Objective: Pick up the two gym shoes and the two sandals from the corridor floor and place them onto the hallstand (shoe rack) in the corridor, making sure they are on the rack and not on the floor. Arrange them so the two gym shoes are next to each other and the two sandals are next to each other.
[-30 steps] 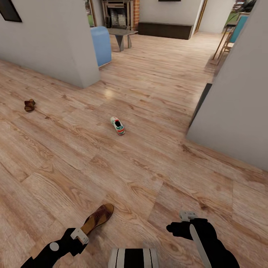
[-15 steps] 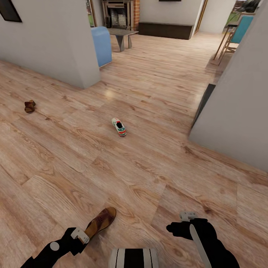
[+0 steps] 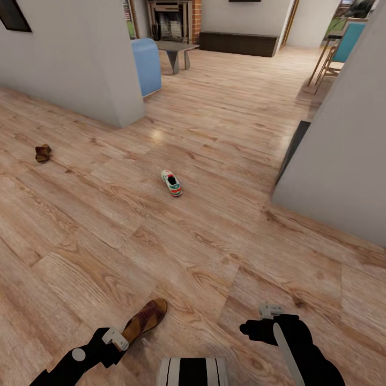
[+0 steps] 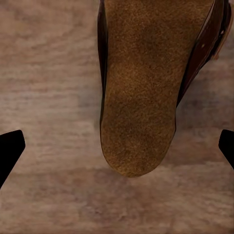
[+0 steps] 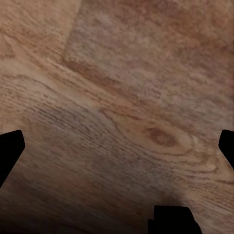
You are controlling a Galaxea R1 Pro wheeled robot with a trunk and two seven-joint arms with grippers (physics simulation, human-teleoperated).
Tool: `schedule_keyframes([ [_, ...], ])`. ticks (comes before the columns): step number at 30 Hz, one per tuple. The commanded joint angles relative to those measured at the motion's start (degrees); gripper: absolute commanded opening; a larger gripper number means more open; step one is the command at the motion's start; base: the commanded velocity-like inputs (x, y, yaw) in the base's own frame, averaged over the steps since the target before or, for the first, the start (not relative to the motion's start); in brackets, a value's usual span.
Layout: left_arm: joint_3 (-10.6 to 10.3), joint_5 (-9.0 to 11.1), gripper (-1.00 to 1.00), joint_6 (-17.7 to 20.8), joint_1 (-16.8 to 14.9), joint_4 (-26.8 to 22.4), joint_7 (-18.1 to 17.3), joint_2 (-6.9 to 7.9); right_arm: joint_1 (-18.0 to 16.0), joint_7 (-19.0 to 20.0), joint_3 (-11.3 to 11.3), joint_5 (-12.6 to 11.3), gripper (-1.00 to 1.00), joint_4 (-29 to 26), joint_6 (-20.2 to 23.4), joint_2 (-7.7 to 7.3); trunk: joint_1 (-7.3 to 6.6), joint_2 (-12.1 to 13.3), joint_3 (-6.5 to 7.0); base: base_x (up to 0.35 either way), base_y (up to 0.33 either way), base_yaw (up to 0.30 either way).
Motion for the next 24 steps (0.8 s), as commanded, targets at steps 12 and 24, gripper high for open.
schedule_keyframes([
  [12,-0.1,-0.5,1.00,0.1,0.0,-0.1,-0.1,0.04,0.0,0.0,0.0,-0.1,1.00,-0.1,0.2,0.00,-0.01,0.0,-0.04,0.064,0.000,0.000],
  [24,-0.1,-0.5,1.00,0.1,0.0,-0.1,-0.1,0.01,0.0,0.0,0.0,-0.1,1.00,-0.1,0.2,0.00,-0.01,0.0,-0.04,0.056,0.000,0.000],
])
